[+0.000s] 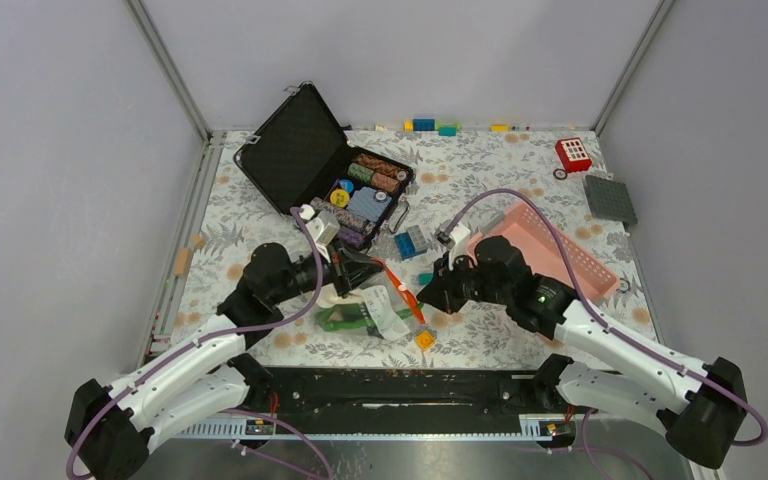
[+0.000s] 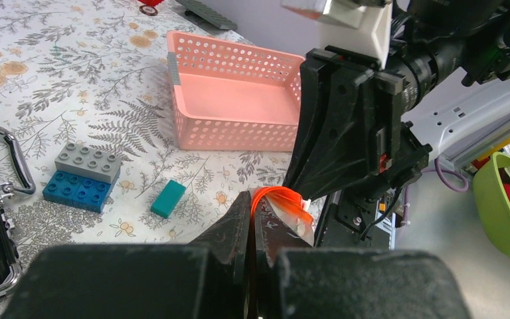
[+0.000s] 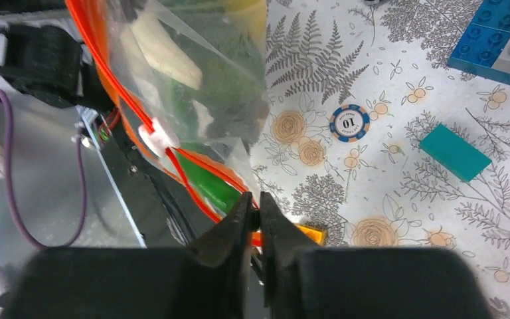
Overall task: Place the food in the zip-top bag and seal the zipper
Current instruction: Adjust the zipper food storage bag at the center of the board.
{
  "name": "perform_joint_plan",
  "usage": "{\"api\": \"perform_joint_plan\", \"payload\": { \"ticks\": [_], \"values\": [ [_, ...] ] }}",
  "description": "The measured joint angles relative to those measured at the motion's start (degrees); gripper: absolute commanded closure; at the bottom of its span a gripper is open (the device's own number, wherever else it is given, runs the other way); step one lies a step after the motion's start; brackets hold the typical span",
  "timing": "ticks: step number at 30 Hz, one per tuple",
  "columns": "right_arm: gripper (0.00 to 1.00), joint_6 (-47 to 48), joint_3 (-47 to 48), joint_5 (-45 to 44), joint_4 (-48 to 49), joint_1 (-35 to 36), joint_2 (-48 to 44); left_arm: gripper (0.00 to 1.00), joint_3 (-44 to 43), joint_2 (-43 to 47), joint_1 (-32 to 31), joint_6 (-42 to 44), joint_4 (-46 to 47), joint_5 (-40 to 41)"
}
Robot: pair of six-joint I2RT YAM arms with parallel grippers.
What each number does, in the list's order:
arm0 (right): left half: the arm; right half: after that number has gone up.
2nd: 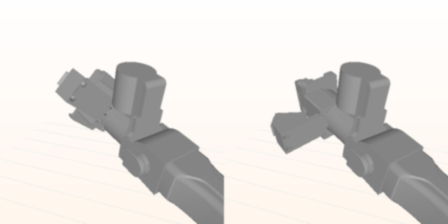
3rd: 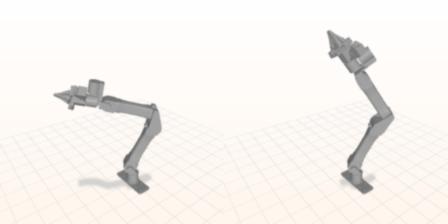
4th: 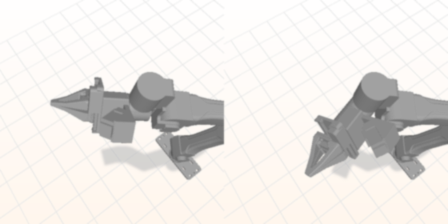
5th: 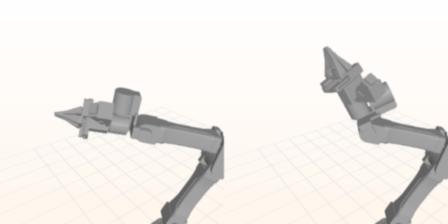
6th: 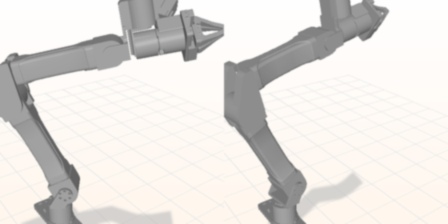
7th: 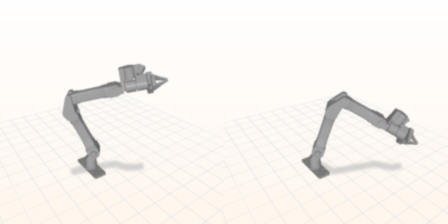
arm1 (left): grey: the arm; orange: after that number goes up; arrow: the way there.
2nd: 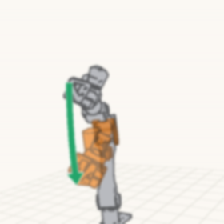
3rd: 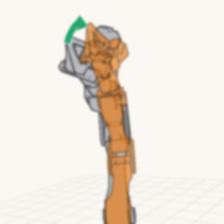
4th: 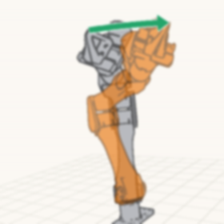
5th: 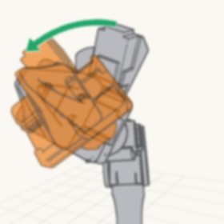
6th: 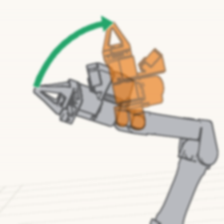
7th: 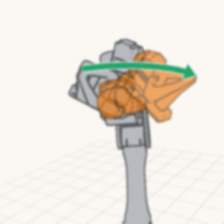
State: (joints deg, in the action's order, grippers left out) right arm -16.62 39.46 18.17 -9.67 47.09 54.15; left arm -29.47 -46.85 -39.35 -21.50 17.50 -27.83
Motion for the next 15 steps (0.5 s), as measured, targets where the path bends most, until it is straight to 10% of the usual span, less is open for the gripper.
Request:
{"api": "perform_joint_plan", "payload": {
  "ticks": [2,15],
  "values": [
    [0.54,-0.5,0.0,-1.2,1.0,0.1,-1.0,1.00,0.0,0.0,0.0,0.0,0.2,0.5],
    [0.14,-0.8,-0.1,-17.1,2.0,0.6,-16.2,1.00,1.4,2.6,-0.1,-0.5,3.0,3.0]
  ]
}}
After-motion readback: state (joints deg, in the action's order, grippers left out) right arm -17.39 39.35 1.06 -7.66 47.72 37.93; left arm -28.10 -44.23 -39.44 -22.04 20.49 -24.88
